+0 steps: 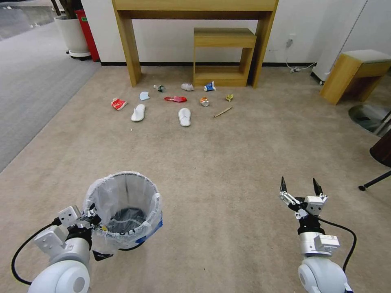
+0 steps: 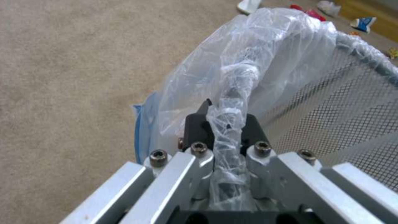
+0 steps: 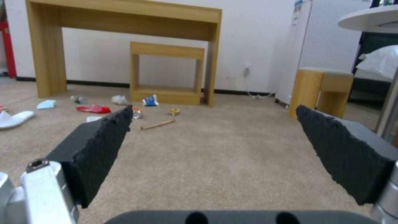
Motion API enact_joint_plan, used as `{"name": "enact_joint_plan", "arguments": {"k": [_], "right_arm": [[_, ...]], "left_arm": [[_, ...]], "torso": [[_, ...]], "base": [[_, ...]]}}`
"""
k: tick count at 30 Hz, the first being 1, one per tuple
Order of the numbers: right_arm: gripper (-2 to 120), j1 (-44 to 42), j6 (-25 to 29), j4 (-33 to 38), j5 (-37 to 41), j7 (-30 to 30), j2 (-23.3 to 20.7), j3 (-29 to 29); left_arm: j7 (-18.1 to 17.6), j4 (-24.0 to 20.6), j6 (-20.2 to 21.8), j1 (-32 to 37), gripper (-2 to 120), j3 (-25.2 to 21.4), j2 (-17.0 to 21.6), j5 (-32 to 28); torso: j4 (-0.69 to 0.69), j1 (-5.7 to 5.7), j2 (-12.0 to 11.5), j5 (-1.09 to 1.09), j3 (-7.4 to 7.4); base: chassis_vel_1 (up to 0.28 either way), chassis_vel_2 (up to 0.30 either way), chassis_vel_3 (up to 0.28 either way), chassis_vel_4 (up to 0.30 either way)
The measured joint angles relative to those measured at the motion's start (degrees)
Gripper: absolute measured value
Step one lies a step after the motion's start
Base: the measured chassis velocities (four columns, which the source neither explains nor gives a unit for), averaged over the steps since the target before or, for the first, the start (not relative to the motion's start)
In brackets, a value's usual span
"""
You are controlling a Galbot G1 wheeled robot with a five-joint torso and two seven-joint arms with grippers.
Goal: Pick up the trash bin and place the garbage on the floor into it.
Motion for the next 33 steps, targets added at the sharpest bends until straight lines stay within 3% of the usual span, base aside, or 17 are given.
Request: {"name": "enact_joint_plan", "arguments": {"k": [8, 33], "right_arm": [[100, -0.01, 0.59, -0.28, -0.30, -0.45, 0.40, -0.01], [100, 0.45, 1.90, -0.04, -0.56, -0.90, -0.27, -0.38]], "left_arm": [[0.01, 0.09, -0.06, -0.12, 3, -0.07, 0.03, 0.01], [0.07, 0.12, -0.88, 0.52, 3, -0.52, -0.19, 0.39]], "torso": [[-0.01, 0.00, 0.00, 0.00, -0.01], [0.01, 0.00, 0.00, 0.00, 0.00]], "base": [[0.118, 0.118, -0.119, -0.136], [0.228, 0.235, -0.234, -0.234]]}}
